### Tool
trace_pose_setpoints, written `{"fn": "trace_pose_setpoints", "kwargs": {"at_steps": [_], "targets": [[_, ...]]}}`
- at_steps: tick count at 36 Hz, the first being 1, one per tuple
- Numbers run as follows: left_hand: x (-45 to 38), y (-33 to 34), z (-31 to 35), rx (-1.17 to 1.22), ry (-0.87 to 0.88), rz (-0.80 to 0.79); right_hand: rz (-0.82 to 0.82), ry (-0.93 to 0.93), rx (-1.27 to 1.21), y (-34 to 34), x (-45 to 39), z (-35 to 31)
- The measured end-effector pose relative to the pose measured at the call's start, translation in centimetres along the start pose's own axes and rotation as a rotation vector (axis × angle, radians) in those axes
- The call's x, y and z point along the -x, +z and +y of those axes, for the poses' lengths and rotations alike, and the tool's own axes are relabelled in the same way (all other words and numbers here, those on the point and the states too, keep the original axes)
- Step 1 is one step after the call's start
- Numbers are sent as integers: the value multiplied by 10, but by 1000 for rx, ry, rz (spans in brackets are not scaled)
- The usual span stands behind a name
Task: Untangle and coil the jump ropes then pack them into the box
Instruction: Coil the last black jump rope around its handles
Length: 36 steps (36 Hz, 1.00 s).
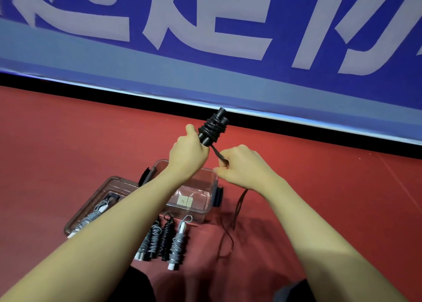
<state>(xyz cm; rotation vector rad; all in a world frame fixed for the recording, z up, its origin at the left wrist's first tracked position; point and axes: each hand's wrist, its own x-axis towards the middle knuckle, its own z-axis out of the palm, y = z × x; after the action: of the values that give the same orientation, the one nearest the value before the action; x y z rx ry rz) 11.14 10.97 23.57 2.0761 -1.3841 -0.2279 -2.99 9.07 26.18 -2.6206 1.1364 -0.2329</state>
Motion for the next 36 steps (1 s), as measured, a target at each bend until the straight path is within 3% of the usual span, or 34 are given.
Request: {"fn": "trace_pose_setpoints", "kwargs": {"at_steps": [6,10,15,21,24,27,33,36], "targets": [[0,2,-8,-378,50,-57,12,-107,105,-2,3,-1],[1,7,-14,-633,185,-149,110,-140,246,-3,3,0],[3,10,-10,-761,402,-217,238,12,68,0,2,4],[1,9,-7,-718,494,-211,193,171,-26,4,-1,12],[2,8,-8,-576,641,-33,230,205,-123,4,-3,14],[3,5,-11,-520,669,36,224,233,-192,4,-4,13],[2,2,-15,-410,803,-4,255,330,-405,5,-6,22],[-3,2,-19,-378,919,18,252,351,-377,5,-7,24]]}}
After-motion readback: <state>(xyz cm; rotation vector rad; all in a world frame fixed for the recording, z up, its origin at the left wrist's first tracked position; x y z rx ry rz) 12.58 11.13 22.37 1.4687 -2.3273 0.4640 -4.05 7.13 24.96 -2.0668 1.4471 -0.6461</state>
